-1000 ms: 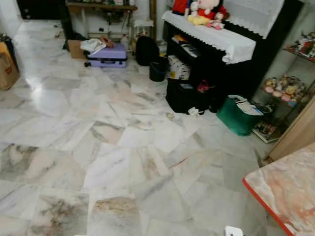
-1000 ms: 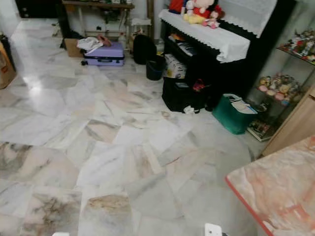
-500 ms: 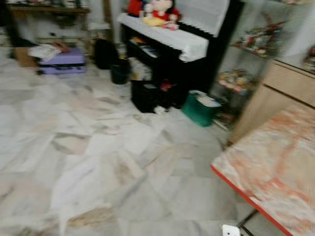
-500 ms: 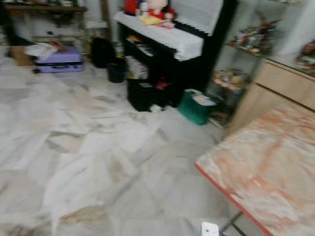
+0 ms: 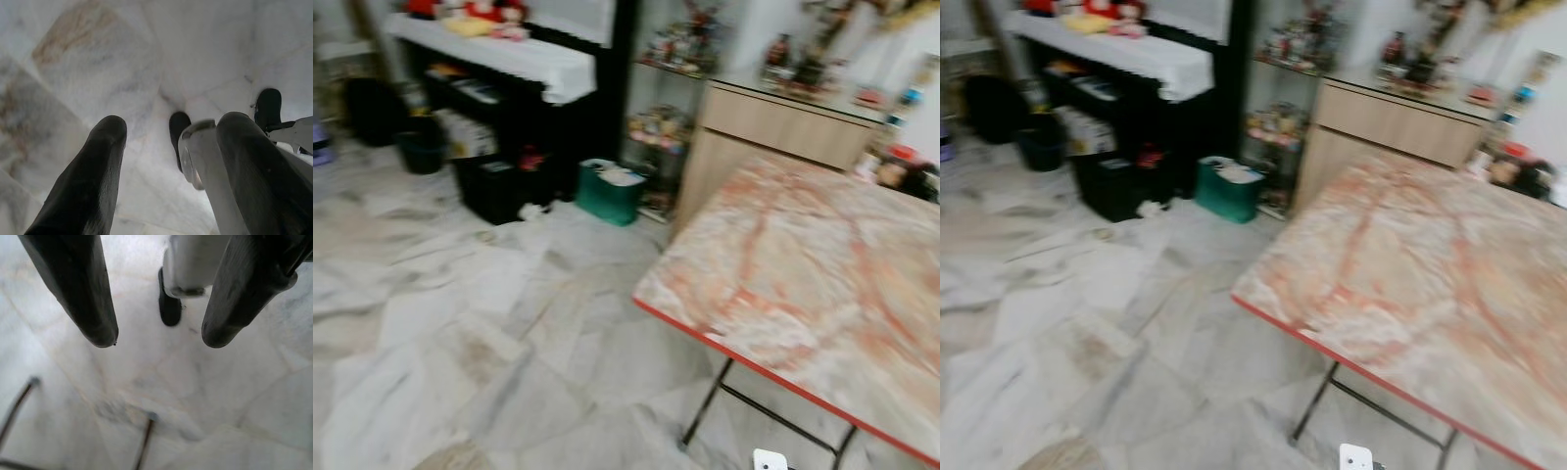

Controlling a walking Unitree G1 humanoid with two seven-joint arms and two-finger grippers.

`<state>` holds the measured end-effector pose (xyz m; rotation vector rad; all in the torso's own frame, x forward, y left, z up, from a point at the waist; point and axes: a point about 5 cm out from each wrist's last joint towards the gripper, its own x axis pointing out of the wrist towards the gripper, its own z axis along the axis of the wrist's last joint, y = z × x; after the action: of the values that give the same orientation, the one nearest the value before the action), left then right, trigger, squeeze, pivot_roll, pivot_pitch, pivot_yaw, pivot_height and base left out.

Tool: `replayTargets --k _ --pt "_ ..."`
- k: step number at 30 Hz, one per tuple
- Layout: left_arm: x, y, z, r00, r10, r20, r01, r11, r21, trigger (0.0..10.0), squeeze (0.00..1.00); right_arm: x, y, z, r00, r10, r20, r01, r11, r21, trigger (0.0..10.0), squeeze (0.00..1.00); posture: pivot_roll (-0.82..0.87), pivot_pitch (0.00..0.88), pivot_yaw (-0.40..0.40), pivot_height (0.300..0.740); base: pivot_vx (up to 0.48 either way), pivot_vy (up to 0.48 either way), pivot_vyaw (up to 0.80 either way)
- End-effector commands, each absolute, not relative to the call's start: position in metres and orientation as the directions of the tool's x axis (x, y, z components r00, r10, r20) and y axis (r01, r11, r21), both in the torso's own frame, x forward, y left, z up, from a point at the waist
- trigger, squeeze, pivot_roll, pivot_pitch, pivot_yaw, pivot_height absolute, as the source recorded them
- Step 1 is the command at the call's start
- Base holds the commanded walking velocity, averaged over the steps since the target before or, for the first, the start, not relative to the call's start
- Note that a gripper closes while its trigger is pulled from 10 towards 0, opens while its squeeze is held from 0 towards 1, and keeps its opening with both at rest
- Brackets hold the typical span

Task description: Hang hanger

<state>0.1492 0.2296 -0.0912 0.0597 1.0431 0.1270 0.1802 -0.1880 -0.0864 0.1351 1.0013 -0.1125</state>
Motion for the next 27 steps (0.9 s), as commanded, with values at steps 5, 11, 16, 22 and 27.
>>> replayTargets --k 5,11,16,22,27 --pt "0.175 0.22 -0.082 0.55 0.049 -0.833 0.086 0.99 0.116 10.0 0.0 0.158 -0.187 -0.096 0.484 0.039 -0.874 0.222 0.961 0.166 10.0 0.0 0.2 0.0 -0.062 0.74 0.0 0.0 -0.8" --pt "0.174 0.218 -0.083 0.547 0.039 -0.836 0.099 0.989 0.111 10.0 0.0 0.157 -0.193 -0.096 0.483 0.033 -0.875 0.229 0.96 0.162 10.0 0.0 0.2 0.0 -0.062 0.74 0.0 0.0 -0.8" --pt "0.175 0.218 -0.082 0.547 0.042 -0.836 0.1 0.988 0.115 10.0 0.0 0.158 -0.193 -0.095 0.481 0.03 -0.876 0.233 0.959 0.161 10.0 0.0 0.19 0.0 -0.06 0.74 0.0 0.0 -0.8" --pt "0.179 0.219 -0.08 0.554 0.04 -0.831 0.108 0.987 0.12 10.0 0.0 0.16 -0.191 -0.094 0.487 0.03 -0.873 0.237 0.957 0.165 10.0 0.0 0.19 0.0 -0.053 0.74 0.0 0.0 -0.8" --pt "0.18 0.217 -0.08 0.558 0.038 -0.829 0.11 0.987 0.119 10.0 0.0 0.162 -0.19 -0.094 0.489 0.03 -0.872 0.235 0.958 0.165 10.0 0.0 0.19 0.0 -0.054 0.74 0.0 0.0 -0.8"
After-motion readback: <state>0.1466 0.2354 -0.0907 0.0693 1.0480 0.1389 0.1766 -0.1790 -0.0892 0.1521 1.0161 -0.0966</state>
